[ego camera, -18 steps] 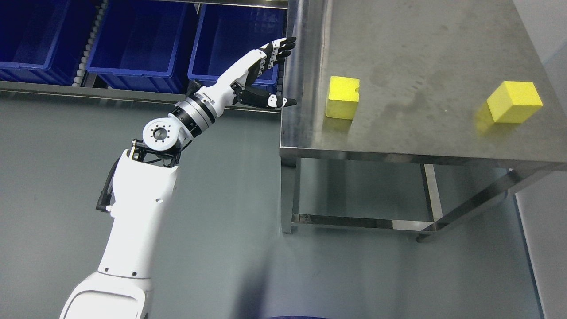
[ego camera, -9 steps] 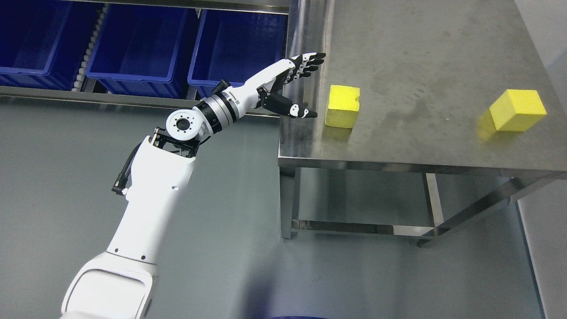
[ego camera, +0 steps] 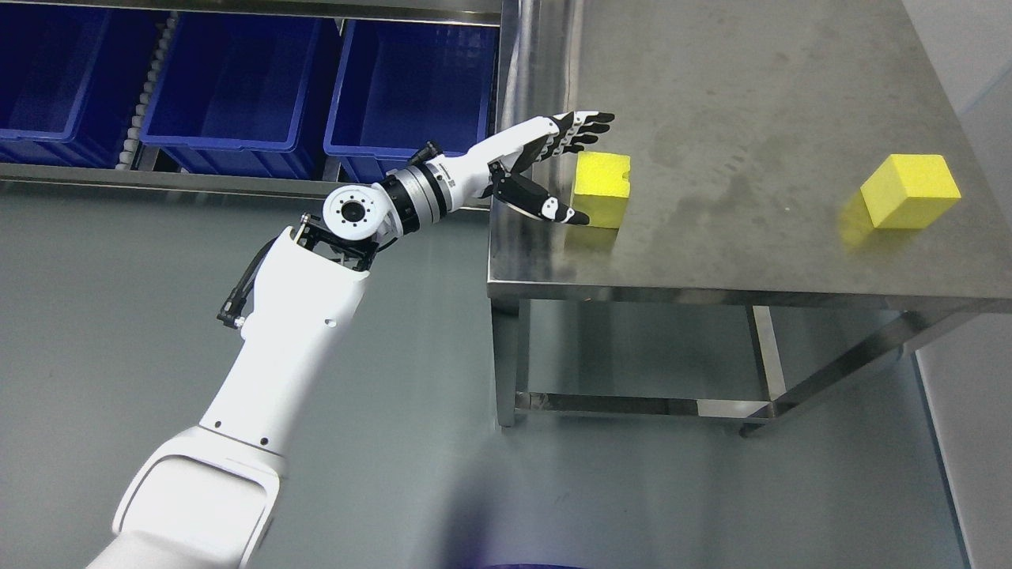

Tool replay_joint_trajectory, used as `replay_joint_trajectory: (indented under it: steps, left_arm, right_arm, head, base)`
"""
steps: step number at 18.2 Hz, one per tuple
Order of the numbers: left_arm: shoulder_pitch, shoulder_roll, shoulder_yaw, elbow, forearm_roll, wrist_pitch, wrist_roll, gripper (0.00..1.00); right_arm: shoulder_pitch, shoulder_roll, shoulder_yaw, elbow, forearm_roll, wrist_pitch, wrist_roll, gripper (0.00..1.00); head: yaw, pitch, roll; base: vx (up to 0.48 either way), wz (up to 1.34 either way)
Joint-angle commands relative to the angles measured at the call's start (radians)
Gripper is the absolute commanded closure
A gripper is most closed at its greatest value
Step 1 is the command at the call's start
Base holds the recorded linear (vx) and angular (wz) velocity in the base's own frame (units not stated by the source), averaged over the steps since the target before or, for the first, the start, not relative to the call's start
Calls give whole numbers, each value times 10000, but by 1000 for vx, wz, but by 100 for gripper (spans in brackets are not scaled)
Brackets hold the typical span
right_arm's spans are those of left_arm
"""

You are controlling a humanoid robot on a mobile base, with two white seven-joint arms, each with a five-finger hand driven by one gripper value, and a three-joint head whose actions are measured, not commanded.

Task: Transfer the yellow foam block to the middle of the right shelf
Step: 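Close the left hand around the yellow foam cube and lift it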

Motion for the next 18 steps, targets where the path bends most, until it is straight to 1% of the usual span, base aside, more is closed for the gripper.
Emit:
replay_joint_trajectory:
  steps: [1, 3, 5, 10, 11, 12, 13, 16, 18]
  left_arm:
    - [-156, 141, -1015, 730, 48, 98, 1, 2]
    - [-202, 141, -1077, 899, 33, 113, 1, 4]
    - [-263, 141, -1092, 1052, 18, 98, 1, 9]
    - [-264, 141, -847, 1099, 64, 67, 1, 38]
    - [-264, 141, -680, 1099, 109, 37, 1, 46]
    - [-264, 141, -511, 1099, 110, 37, -14, 53]
    - [-264, 141, -342, 1084, 140, 6, 1, 57]
    - [-264, 141, 239, 931, 965, -192, 16, 67]
    - [-264, 141, 1127, 412, 2219, -438, 154, 71]
  right_arm:
    - [230, -174, -123, -175, 31, -7, 4, 0]
    - [230, -174, -123, -175, 31, -7, 4, 0]
    - [245, -174, -123, -175, 31, -7, 4, 0]
    - [230, -174, -123, -175, 31, -7, 4, 0]
    - [245, -174, -123, -175, 31, -7, 4, 0]
    - [245, -174, -123, -175, 31, -7, 4, 0]
    - [245, -174, -123, -175, 31, -7, 4, 0]
    - [230, -174, -123, -175, 31, -7, 4, 0]
    - [245, -174, -123, -175, 31, -7, 4, 0]
  head:
    - [0, 0, 0]
    - [0, 0, 0]
    - [0, 0, 0]
    - [0, 0, 0]
    - [0, 0, 0]
    - [0, 0, 0]
    - [0, 0, 0]
    - [0, 0, 0]
    - [0, 0, 0]
  base:
    - [-7, 41]
    - [0, 0]
    - [0, 0]
    - [0, 5]
    - [1, 24]
    - [4, 30]
    - [4, 30]
    - [4, 38]
    - [5, 62]
